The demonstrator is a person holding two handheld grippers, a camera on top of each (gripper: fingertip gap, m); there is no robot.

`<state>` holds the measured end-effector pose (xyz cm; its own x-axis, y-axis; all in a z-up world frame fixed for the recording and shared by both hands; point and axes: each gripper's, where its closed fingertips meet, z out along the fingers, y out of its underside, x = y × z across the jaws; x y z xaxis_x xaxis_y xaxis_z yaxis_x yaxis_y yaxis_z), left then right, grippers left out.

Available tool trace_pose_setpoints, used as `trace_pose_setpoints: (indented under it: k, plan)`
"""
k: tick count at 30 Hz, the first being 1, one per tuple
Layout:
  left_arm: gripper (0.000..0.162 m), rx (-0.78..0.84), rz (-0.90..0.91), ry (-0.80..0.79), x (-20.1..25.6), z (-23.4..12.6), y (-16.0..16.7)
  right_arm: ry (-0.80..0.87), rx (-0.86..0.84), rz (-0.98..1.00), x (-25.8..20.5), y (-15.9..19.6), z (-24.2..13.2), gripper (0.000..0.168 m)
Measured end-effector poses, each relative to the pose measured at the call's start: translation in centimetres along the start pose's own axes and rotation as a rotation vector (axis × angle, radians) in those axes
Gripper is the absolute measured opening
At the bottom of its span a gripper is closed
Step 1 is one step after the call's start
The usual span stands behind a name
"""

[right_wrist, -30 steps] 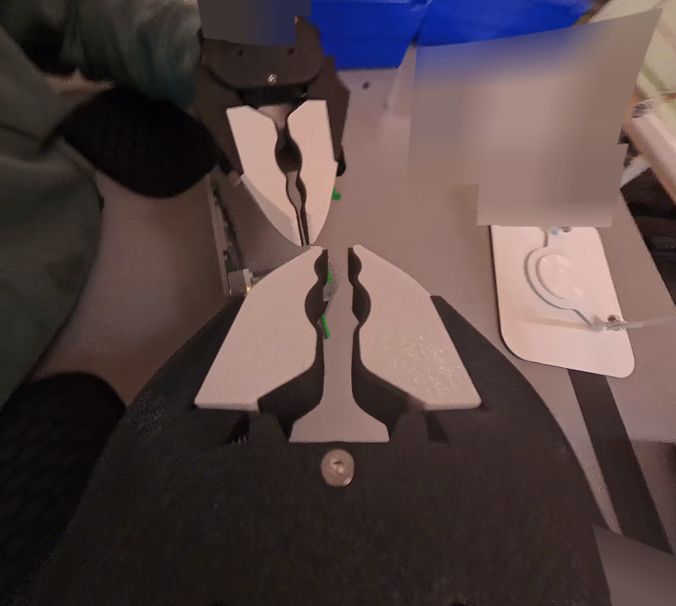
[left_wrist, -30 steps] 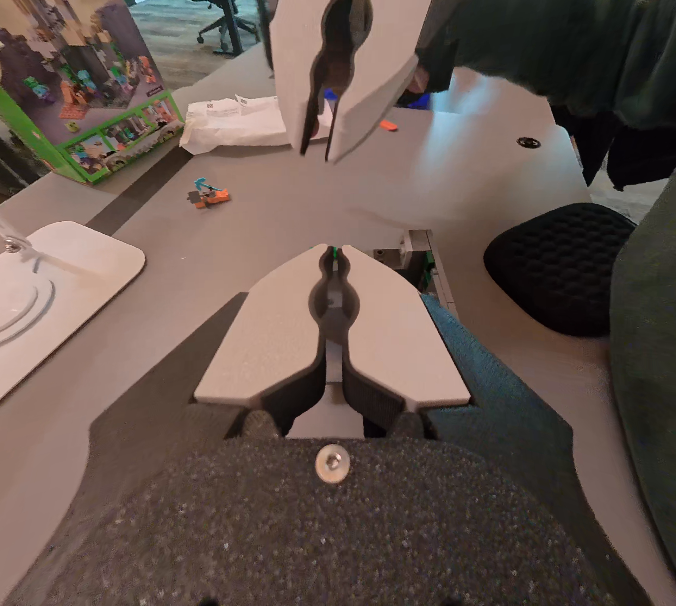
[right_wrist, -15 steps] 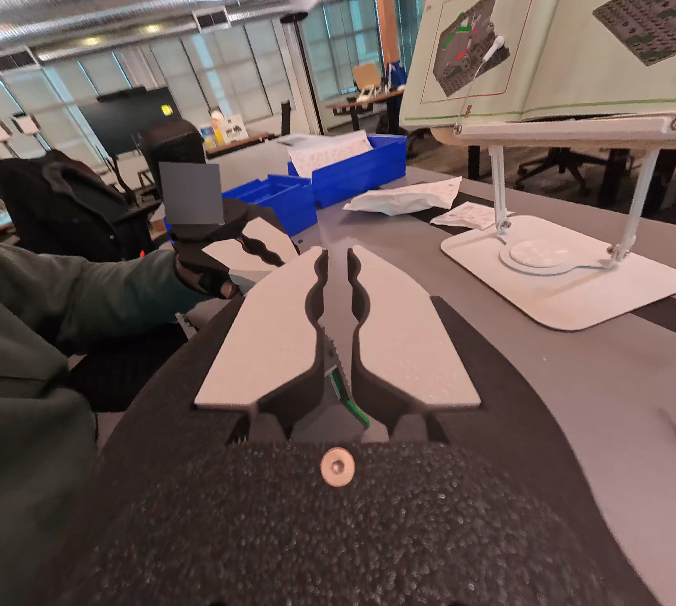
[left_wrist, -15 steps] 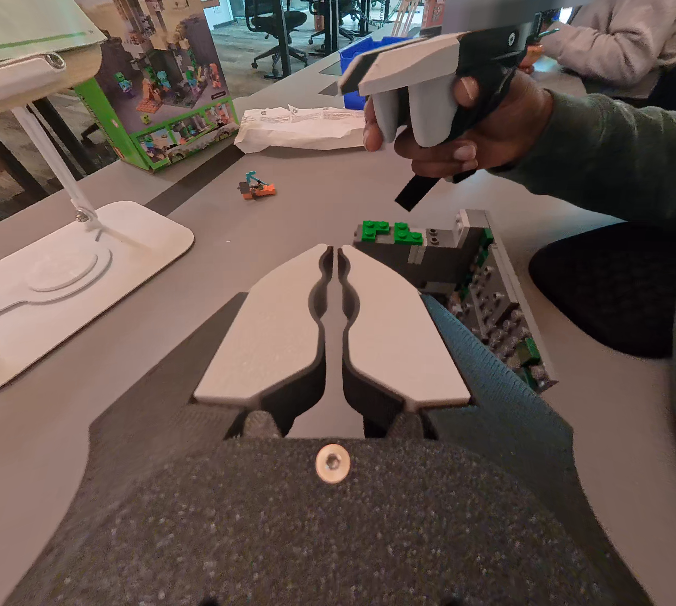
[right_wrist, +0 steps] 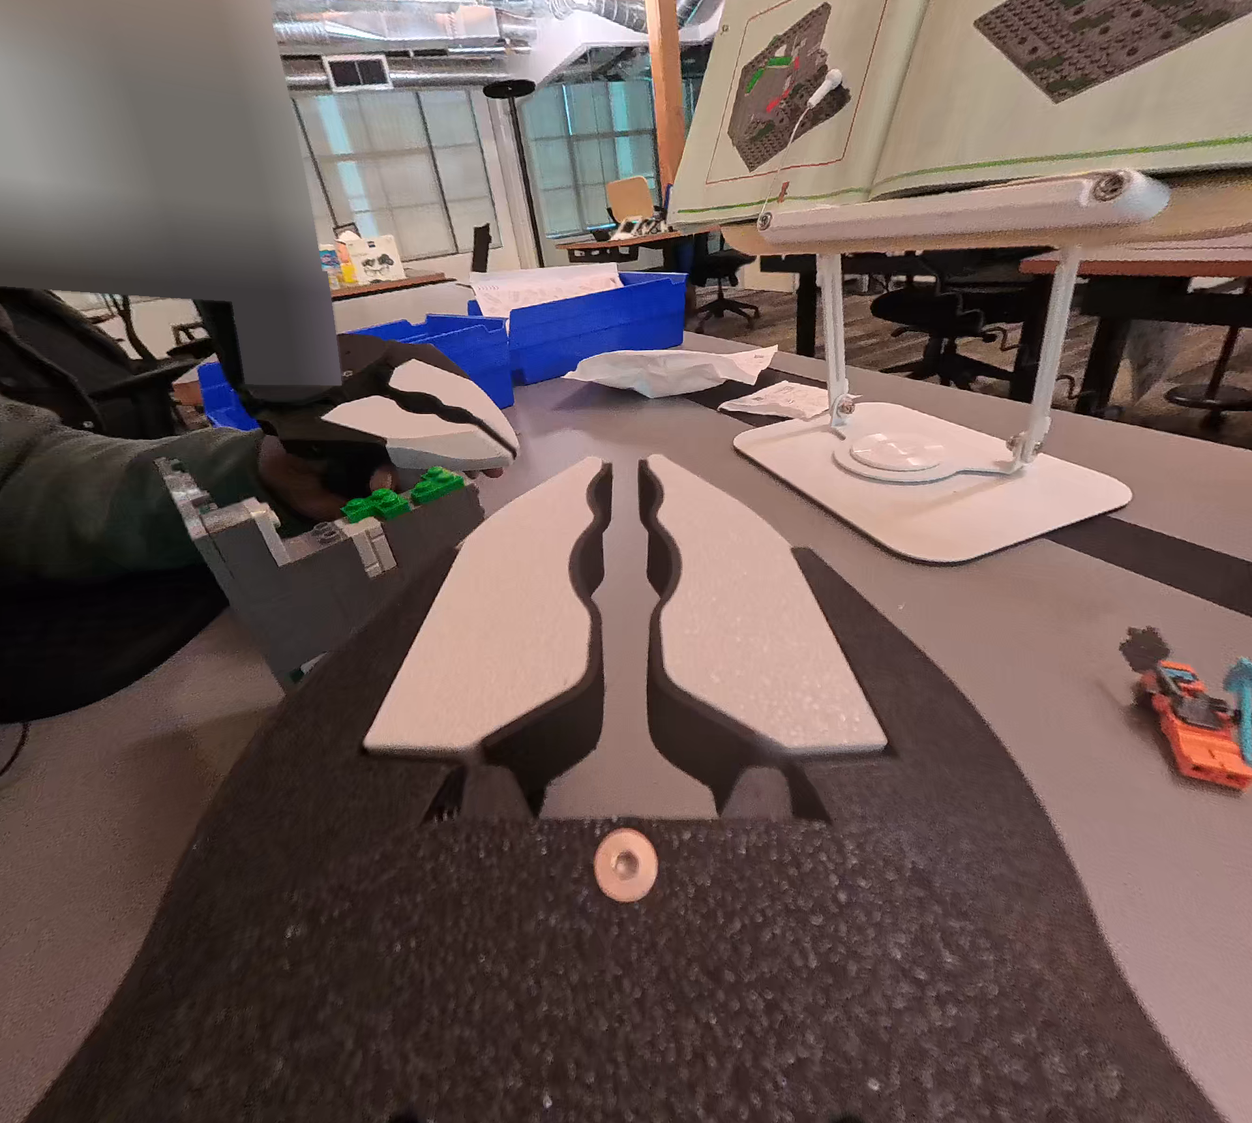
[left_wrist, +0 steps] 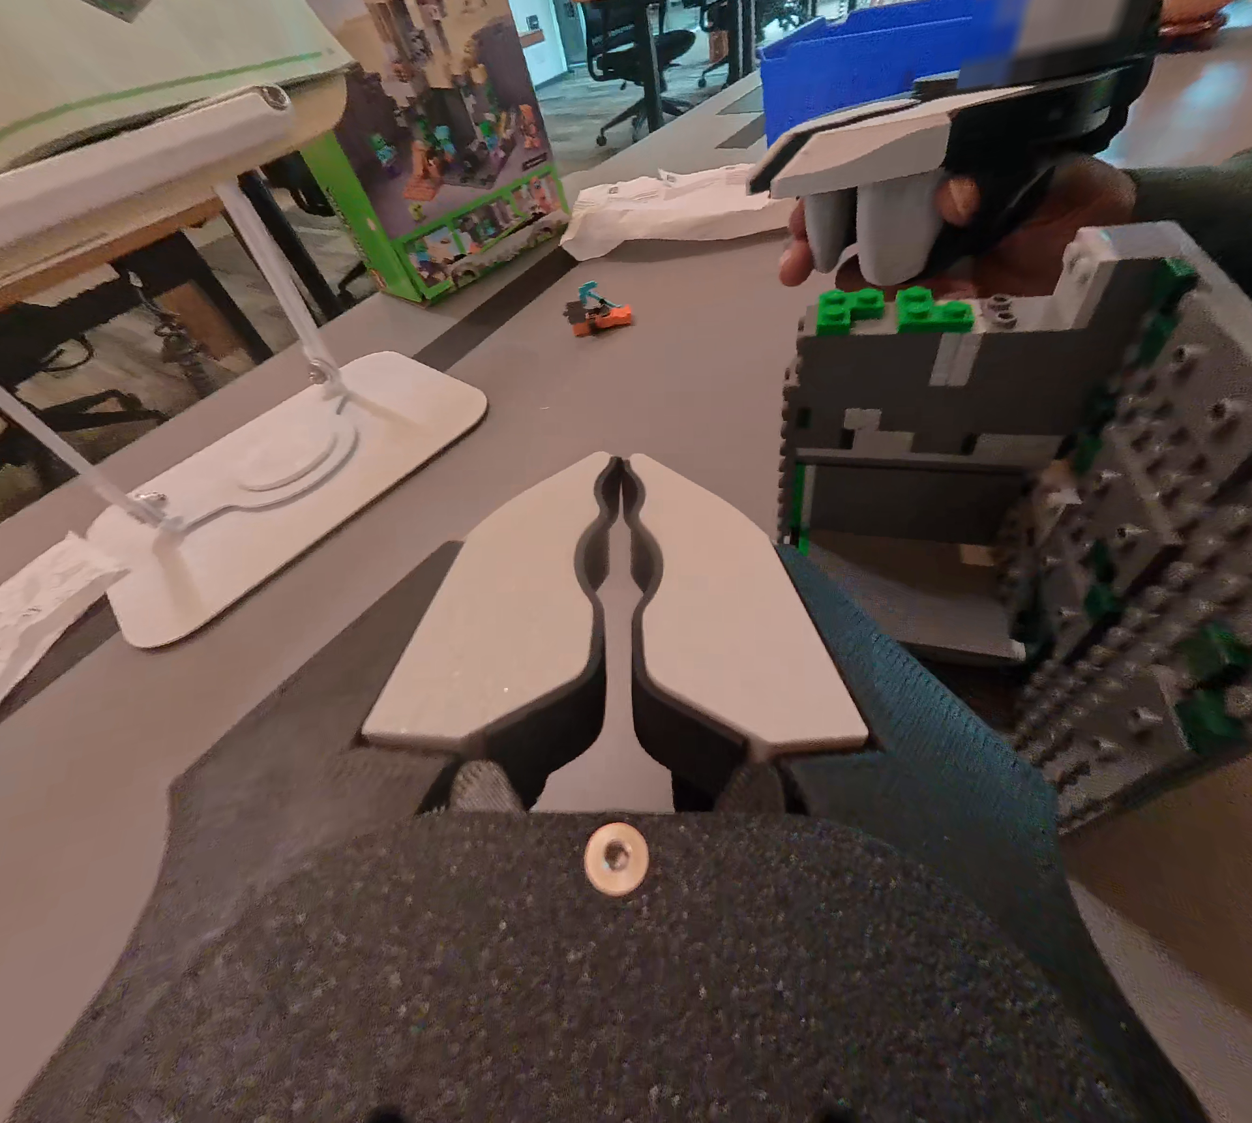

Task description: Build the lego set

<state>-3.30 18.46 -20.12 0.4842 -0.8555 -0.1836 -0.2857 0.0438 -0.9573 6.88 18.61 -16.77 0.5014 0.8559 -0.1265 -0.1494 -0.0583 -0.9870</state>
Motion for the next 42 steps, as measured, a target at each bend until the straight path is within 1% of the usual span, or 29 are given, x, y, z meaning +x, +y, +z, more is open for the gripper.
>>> trace_pose_setpoints:
  k: [6,11,18,19,21,23,26,28,30,31,32,33,35,37,40,42]
  plan:
    - [0.0,0.015,-0.006,-0.008,-0.4,-0.1,0.7,-0.058,-0.014,0.012,-0.6,0.8,-0.2,0.005]
    - [0.0,0.023,-0.051,0.029,-0.2,-0.1,0.8,-0.133,-0.038,0.004,-1.9,1.1,0.0,0.006]
    - [0.0,0.036,-0.037,0.074,0.4,-0.6,-0.5,-0.225,-0.08,-0.043,-4.1,1.0,0.1,0.008]
    - [0.0,0.027,-0.034,0.086,0.5,-0.8,-0.7,-0.23,-0.085,-0.051,-4.2,0.9,0.1,0.01]
    - [0.005,0.014,-0.045,0.081,0.1,-1.3,-1.1,-0.237,-0.1,-0.061,-4.4,0.8,0.0,0.016]
    - [0.015,-0.023,-0.04,0.073,-0.6,-2.1,-1.4,-0.258,-0.12,-0.062,-4.8,0.7,-0.2,0.024]
    - [0.028,-0.075,0.004,-0.063,-4.1,-5.0,-1.7,-0.313,-0.18,-0.047,-5.6,0.6,-0.6,0.045]
    - [0.037,-0.121,-0.047,-0.133,-6.3,-7.6,-1.4,-0.336,-0.22,-0.051,-6.1,0.8,-0.9,0.06]
    - [0.041,-0.168,-0.103,-0.165,-7.3,-10.1,-0.4,-0.361,-0.253,-0.051,-6.7,1.4,-1.1,0.07]
    - [0.039,-0.192,-0.121,-0.143,-6.9,-11.0,0.3,-0.369,-0.27,-0.05,-6.9,1.7,-1.1,0.074]
    - [0.035,-0.225,-0.13,-0.084,-5.9,-11.4,1.3,-0.378,-0.283,-0.05,-7.1,2.1,-1.0,0.075]
    - [0.035,-0.268,-0.146,-0.027,-4.8,-11.5,2.7,-0.386,-0.291,-0.049,-7.4,2.3,-1.0,0.076]
    - [0.038,-0.377,-0.172,0.019,-3.7,-11.0,6.0,-0.396,-0.295,-0.043,-7.7,2.4,-0.7,0.076]
    - [0.04,-0.462,-0.164,0.063,-2.6,-10.0,8.6,-0.392,-0.291,-0.042,-7.7,2.3,-0.6,0.074]
    - [0.04,-0.567,-0.121,0.139,-1.3,-8.5,10.6,-0.384,-0.286,-0.038,-7.6,2.2,-0.8,0.072]
    - [0.037,-0.638,-0.081,0.126,-1.7,-7.8,11.6,-0.375,-0.284,-0.042,-7.4,2.2,-0.9,0.069]
